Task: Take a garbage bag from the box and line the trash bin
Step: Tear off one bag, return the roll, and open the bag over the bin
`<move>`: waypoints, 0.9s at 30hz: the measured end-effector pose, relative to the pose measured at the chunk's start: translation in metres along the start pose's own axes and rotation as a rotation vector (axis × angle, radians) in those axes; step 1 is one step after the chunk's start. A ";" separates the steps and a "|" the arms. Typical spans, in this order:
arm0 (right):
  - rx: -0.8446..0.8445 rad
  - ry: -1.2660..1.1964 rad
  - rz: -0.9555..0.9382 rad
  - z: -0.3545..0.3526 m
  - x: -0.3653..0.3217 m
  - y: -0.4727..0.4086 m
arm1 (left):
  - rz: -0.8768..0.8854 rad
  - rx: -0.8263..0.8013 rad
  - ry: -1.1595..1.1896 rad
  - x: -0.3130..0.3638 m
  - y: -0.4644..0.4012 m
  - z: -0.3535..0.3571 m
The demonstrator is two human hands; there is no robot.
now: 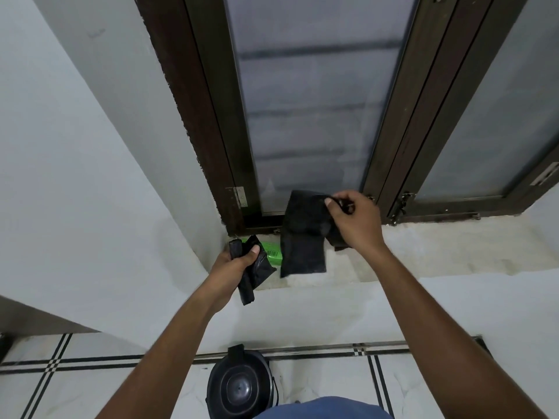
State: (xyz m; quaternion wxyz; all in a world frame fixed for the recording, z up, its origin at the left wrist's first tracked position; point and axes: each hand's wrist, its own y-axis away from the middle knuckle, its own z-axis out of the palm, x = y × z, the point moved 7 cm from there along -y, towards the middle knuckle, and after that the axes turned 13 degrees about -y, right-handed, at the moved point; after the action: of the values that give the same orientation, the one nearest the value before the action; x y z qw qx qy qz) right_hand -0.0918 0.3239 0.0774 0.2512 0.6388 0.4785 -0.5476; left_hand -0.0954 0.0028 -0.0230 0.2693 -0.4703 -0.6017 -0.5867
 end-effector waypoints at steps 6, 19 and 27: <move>0.219 -0.678 0.491 -0.003 0.075 0.003 | 0.006 -0.013 -0.006 0.001 0.004 0.001; 0.236 0.508 -0.020 -0.020 0.122 0.043 | -0.013 -0.021 0.005 -0.004 0.001 0.010; -0.113 0.801 0.122 -0.002 0.160 0.051 | -0.023 -0.012 0.017 0.000 0.004 0.013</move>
State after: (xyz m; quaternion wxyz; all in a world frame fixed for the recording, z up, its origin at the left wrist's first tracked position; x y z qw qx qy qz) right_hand -0.0548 0.3578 -0.0830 0.1117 0.8140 0.5290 -0.2124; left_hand -0.0884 0.0148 -0.0234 0.2648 -0.4599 -0.6015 -0.5972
